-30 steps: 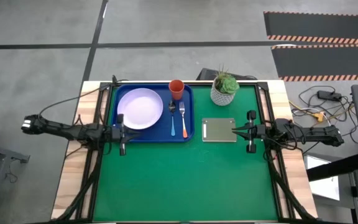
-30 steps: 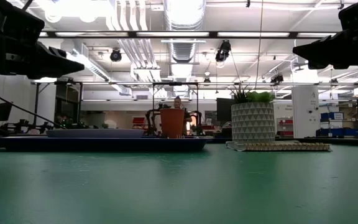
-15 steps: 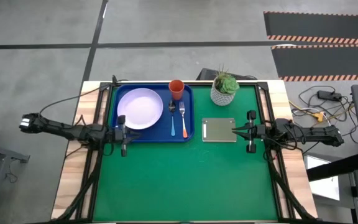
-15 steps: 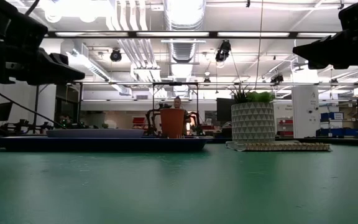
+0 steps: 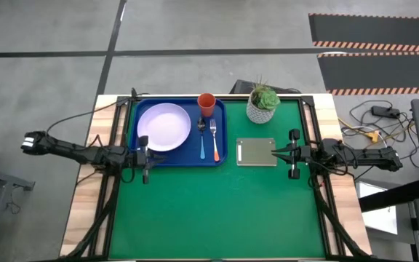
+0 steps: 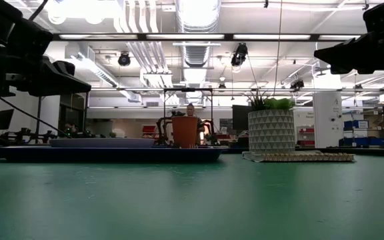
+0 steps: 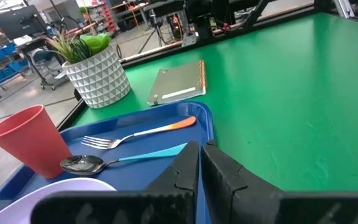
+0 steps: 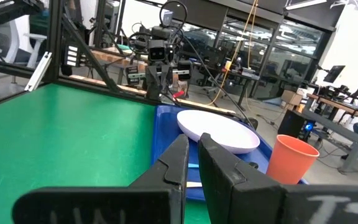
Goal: Pick and place plate/cup/fork/spoon on tray
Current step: Return to Home Position
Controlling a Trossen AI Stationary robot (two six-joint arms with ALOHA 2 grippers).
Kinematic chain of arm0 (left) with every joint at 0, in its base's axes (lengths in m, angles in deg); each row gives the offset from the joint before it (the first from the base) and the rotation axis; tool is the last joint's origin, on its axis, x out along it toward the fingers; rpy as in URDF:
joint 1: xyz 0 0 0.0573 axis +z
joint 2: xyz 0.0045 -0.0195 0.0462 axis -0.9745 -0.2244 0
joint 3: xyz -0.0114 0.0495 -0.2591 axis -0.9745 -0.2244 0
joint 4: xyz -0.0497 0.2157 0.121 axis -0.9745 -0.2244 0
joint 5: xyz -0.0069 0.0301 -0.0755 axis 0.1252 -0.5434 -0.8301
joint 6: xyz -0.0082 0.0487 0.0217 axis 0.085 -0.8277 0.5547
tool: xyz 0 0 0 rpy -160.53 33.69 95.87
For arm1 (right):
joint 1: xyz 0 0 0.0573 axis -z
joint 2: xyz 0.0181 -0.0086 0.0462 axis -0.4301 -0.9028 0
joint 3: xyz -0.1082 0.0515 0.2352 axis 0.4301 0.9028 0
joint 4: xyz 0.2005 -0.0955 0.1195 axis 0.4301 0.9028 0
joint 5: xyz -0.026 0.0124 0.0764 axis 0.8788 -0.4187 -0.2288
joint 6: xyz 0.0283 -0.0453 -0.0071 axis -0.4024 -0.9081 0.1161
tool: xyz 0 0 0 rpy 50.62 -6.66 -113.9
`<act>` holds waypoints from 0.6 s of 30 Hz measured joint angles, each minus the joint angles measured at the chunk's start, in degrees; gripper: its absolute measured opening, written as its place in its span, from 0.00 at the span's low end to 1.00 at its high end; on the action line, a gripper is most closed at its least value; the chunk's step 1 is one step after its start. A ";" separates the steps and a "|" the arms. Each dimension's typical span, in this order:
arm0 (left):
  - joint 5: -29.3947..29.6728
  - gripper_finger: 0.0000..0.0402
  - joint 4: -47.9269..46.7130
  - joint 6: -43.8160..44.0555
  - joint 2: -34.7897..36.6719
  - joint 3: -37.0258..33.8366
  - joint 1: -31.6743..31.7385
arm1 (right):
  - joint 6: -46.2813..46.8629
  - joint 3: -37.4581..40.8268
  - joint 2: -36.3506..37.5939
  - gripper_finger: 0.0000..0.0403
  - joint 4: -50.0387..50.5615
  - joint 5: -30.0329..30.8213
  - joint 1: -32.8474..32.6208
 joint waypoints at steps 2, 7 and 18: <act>0.00 0.00 0.00 0.00 -0.36 0.00 0.00 | 0.00 0.00 0.00 0.07 0.00 0.00 0.00; 0.00 0.00 0.00 0.00 -1.17 0.00 0.00 | 0.00 0.02 0.00 0.07 0.00 0.00 -0.01; 0.00 0.00 0.00 0.01 -1.17 0.00 0.00 | 0.00 0.02 0.00 0.07 0.00 0.00 0.00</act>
